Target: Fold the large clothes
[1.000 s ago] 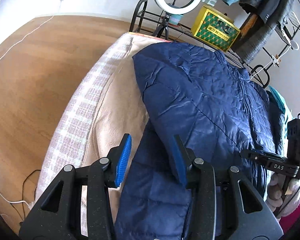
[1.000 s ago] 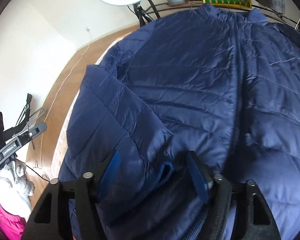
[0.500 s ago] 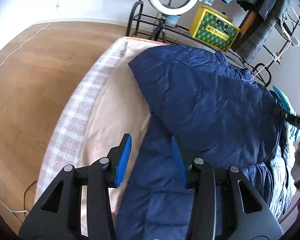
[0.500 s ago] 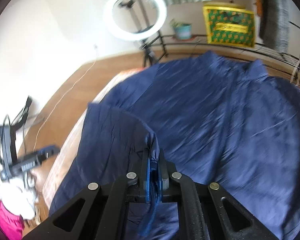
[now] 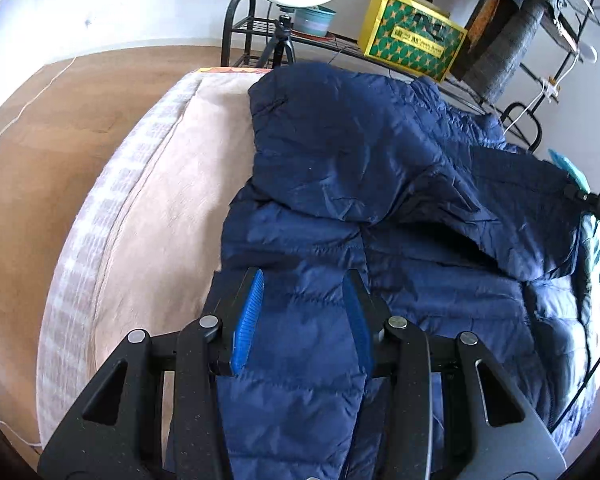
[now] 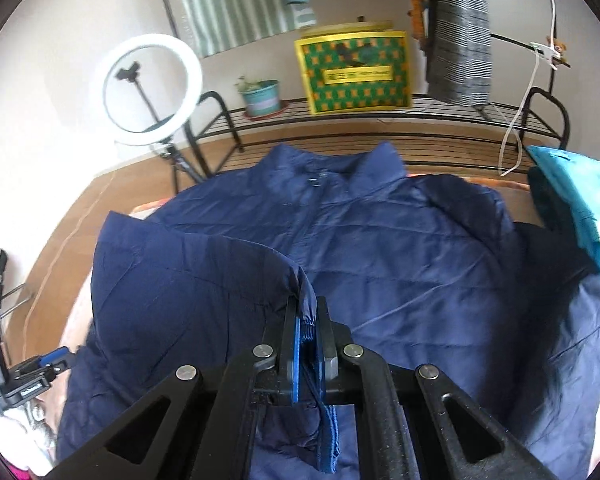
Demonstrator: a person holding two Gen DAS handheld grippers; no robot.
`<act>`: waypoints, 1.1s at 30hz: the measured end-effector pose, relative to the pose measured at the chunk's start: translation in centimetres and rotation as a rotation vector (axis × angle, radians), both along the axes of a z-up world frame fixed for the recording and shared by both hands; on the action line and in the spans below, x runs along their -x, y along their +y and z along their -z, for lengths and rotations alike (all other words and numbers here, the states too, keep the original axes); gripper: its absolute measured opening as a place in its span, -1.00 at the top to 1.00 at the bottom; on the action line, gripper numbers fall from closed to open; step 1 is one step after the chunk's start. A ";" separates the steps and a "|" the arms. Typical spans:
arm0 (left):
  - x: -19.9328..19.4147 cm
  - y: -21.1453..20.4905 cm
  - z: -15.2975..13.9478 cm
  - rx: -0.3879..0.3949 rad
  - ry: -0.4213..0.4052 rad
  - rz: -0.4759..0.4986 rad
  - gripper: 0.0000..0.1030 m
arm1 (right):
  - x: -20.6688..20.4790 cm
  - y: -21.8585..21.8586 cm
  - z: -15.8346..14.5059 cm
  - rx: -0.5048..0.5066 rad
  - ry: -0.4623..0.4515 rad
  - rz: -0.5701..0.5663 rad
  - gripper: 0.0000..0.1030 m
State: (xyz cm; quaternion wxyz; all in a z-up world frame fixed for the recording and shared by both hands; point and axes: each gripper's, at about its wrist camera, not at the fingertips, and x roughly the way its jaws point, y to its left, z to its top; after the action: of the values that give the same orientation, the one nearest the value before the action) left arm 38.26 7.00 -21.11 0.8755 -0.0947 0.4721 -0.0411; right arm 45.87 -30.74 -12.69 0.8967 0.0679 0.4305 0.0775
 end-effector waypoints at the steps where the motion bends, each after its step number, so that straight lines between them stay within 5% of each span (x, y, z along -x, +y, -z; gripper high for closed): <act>1: -0.3 -0.3 0.2 -0.011 0.003 0.003 0.18 | -0.4 -0.3 0.2 0.013 0.000 0.011 0.94; 14: 1.5 -0.9 -1.0 -0.024 -0.031 0.025 0.18 | -7.6 -2.4 3.3 0.120 0.054 0.077 0.93; 21: 2.6 -0.5 -3.3 -0.023 -0.075 0.026 0.18 | -8.0 -3.1 7.2 0.125 0.175 0.116 0.90; 27: 3.6 -0.7 -5.3 -0.025 -0.103 0.020 0.18 | -7.3 -3.0 6.8 0.134 0.203 0.117 0.87; 29: 4.1 -0.9 -6.1 -0.032 -0.116 0.023 0.18 | -6.7 -3.1 6.0 0.148 0.185 0.123 0.75; 31: 4.7 -1.3 -7.0 -0.033 -0.129 0.036 0.18 | -5.9 -3.5 4.8 0.137 0.149 0.131 0.30; 33: 5.5 -1.8 -8.0 -0.032 -0.146 0.052 0.18 | -4.7 -4.0 3.2 0.101 0.116 0.129 0.30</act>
State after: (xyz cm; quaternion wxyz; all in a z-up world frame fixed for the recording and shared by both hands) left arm 32.72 5.19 -13.09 0.9077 -0.0649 0.4097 -0.0631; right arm 50.55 -34.74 -15.90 0.8756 0.0546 0.4799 -0.0065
